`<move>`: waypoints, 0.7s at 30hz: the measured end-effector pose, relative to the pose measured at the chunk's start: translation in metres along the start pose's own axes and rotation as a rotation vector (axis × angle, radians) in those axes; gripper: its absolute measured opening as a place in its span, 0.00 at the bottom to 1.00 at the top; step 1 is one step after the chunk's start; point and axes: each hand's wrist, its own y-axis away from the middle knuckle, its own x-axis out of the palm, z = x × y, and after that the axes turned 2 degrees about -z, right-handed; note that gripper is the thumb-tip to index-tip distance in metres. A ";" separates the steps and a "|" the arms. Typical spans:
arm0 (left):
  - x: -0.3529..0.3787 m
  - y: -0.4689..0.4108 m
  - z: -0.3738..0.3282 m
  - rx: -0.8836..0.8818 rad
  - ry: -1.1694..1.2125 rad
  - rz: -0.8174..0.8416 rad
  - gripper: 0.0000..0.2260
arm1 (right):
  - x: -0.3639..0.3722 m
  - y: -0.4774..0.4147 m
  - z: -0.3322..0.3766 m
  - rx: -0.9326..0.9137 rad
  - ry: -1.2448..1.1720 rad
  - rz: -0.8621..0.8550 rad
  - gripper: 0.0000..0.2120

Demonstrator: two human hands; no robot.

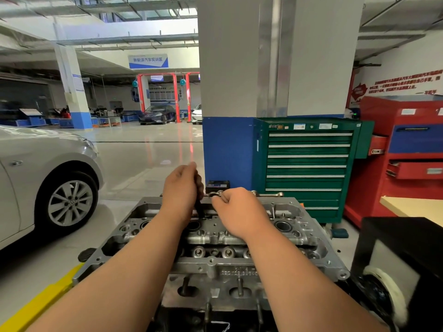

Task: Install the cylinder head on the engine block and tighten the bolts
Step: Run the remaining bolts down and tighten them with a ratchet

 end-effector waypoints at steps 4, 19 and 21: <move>0.001 -0.007 -0.005 -0.207 0.376 0.072 0.13 | -0.001 0.002 0.002 0.005 0.001 -0.020 0.23; 0.023 0.009 0.000 -0.081 -0.231 0.318 0.13 | -0.005 -0.009 0.000 0.201 -0.180 -0.237 0.22; 0.024 0.008 0.002 -0.028 -0.287 0.265 0.13 | -0.005 -0.009 0.001 0.194 -0.167 -0.230 0.22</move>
